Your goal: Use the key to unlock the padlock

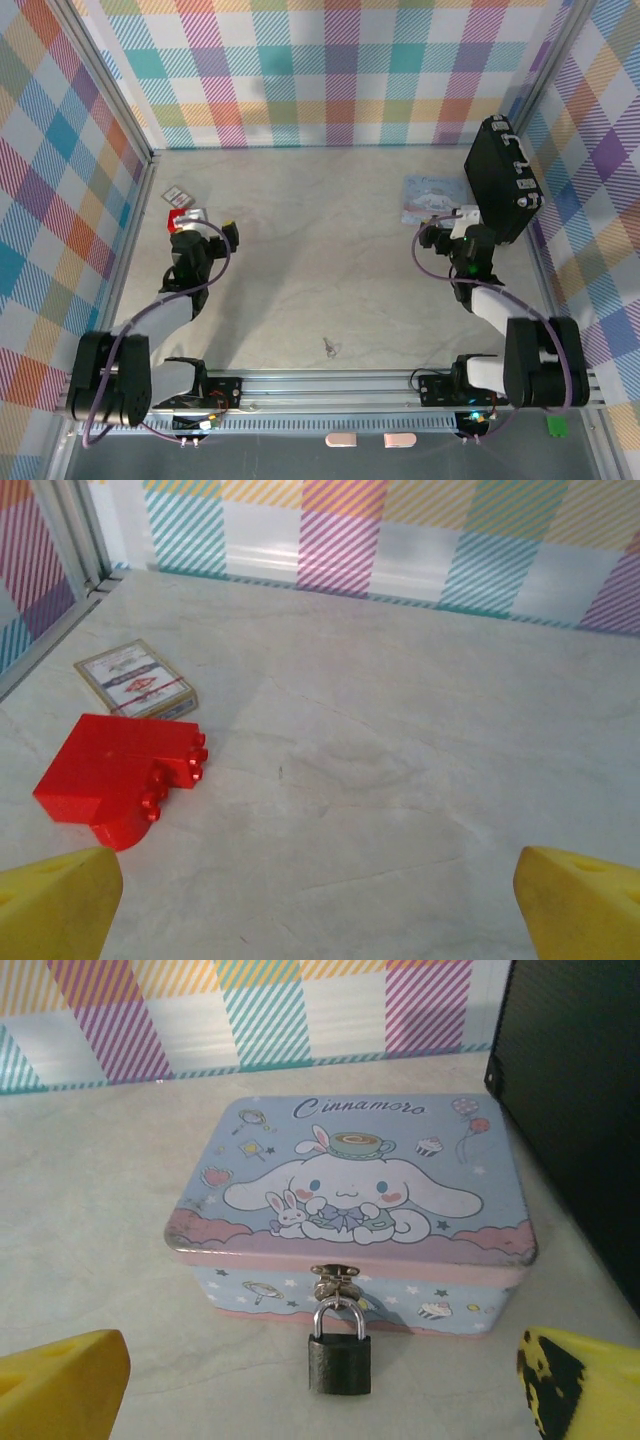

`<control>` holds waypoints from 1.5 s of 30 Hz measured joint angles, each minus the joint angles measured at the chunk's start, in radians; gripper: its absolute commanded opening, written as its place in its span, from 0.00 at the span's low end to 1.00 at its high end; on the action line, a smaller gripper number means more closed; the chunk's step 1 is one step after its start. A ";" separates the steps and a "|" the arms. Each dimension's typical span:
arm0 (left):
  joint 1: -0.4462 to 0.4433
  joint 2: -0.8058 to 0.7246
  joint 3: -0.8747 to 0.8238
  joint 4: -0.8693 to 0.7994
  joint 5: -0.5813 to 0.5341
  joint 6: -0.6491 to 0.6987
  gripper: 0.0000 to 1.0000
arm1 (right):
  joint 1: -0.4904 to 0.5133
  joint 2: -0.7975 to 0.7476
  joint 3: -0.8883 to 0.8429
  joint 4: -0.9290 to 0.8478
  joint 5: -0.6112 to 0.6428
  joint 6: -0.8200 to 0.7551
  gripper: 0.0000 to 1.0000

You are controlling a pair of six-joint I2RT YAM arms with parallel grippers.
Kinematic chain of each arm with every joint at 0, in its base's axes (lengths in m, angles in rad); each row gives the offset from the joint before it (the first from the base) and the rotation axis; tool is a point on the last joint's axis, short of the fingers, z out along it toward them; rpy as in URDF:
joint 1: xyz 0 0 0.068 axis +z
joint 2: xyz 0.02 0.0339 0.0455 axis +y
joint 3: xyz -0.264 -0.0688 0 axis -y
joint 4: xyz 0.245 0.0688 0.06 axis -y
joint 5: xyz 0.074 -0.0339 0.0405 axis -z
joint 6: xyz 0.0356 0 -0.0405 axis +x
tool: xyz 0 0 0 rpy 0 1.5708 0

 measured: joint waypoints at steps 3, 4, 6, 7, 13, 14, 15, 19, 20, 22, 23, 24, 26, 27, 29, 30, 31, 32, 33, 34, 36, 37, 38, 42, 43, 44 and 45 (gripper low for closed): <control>-0.002 -0.119 0.089 -0.184 -0.029 -0.104 1.00 | 0.000 -0.151 0.070 -0.198 0.002 0.088 0.99; -0.002 -0.158 0.131 -0.249 -0.045 -0.151 1.00 | 0.000 -0.197 0.113 -0.272 0.003 0.128 0.99; -0.002 -0.222 0.224 -0.389 -0.075 -0.248 1.00 | 0.000 -0.269 0.207 -0.407 -0.003 0.198 0.99; -0.002 -0.250 0.275 -0.469 -0.092 -0.298 1.00 | 0.000 -0.303 0.255 -0.468 -0.013 0.230 0.99; -0.002 -0.383 0.412 -0.856 -0.132 -0.489 1.00 | 0.000 -0.427 0.409 -0.772 -0.116 0.340 0.99; -0.002 -0.401 0.412 -0.903 -0.113 -0.498 1.00 | 0.000 -0.428 0.430 -0.830 -0.134 0.344 0.99; -0.002 -0.417 0.410 -0.943 -0.080 -0.500 1.00 | 0.000 -0.423 0.454 -0.889 -0.153 0.347 0.99; -0.003 -0.428 0.405 -1.045 0.105 -0.492 1.00 | 0.034 -0.367 0.529 -1.091 -0.217 0.370 0.99; -0.007 -0.418 0.406 -1.066 0.143 -0.492 1.00 | 0.061 -0.356 0.531 -1.123 -0.222 0.376 0.99; -0.029 -0.390 0.406 -1.111 0.199 -0.488 1.00 | 0.181 -0.333 0.531 -1.196 -0.206 0.401 0.99; -0.047 -0.378 0.405 -1.128 0.217 -0.488 1.00 | 0.237 -0.325 0.531 -1.221 -0.194 0.413 0.99; -0.068 -0.364 0.403 -1.143 0.230 -0.488 1.00 | 0.315 -0.313 0.531 -1.247 -0.177 0.432 1.00; -0.117 -0.359 0.393 -1.165 0.250 -0.490 1.00 | 0.438 -0.287 0.531 -1.284 -0.156 0.476 0.99; -0.141 -0.365 0.385 -1.172 0.254 -0.494 1.00 | 0.499 -0.270 0.531 -1.299 -0.141 0.504 0.98; -0.182 -0.378 0.367 -1.183 0.253 -0.507 1.00 | 0.595 -0.237 0.531 -1.318 -0.110 0.556 0.97; -0.203 -0.386 0.356 -1.185 0.250 -0.515 1.00 | 0.650 -0.215 0.531 -1.326 -0.091 0.587 0.96; -0.222 -0.395 0.342 -1.186 0.249 -0.524 1.00 | 0.705 -0.189 0.531 -1.332 -0.076 0.619 0.95; -0.237 -0.403 0.330 -1.186 0.245 -0.532 1.00 | 0.753 -0.163 0.531 -1.334 -0.064 0.649 0.94; -0.251 -0.412 0.316 -1.185 0.242 -0.541 1.00 | 0.798 -0.136 0.530 -1.334 -0.058 0.679 0.92; -0.261 -0.423 0.299 -1.185 0.238 -0.551 1.00 | 0.843 -0.108 0.525 -1.332 -0.055 0.710 0.89; -0.272 -0.441 0.269 -1.185 0.230 -0.569 1.00 | 0.905 -0.068 0.509 -1.327 -0.049 0.767 0.86; -0.276 -0.451 0.256 -1.185 0.224 -0.580 1.00 | 0.929 -0.051 0.497 -1.323 -0.048 0.795 0.83; -0.277 -0.456 0.247 -1.185 0.219 -0.587 1.00 | 0.946 -0.039 0.486 -1.317 -0.048 0.819 0.81; -0.277 -0.479 0.215 -1.183 0.208 -0.614 1.00 | 1.003 0.019 0.445 -1.284 -0.064 0.919 0.72; -0.277 -0.481 0.209 -1.183 0.205 -0.618 1.00 | 1.016 0.041 0.438 -1.268 -0.073 0.940 0.71; -0.277 -0.483 0.206 -1.183 0.204 -0.621 1.00 | 1.024 0.060 0.436 -1.255 -0.080 0.954 0.70; -0.277 -0.483 0.203 -1.183 0.204 -0.623 1.00 | 1.031 0.085 0.434 -1.240 -0.093 0.969 0.68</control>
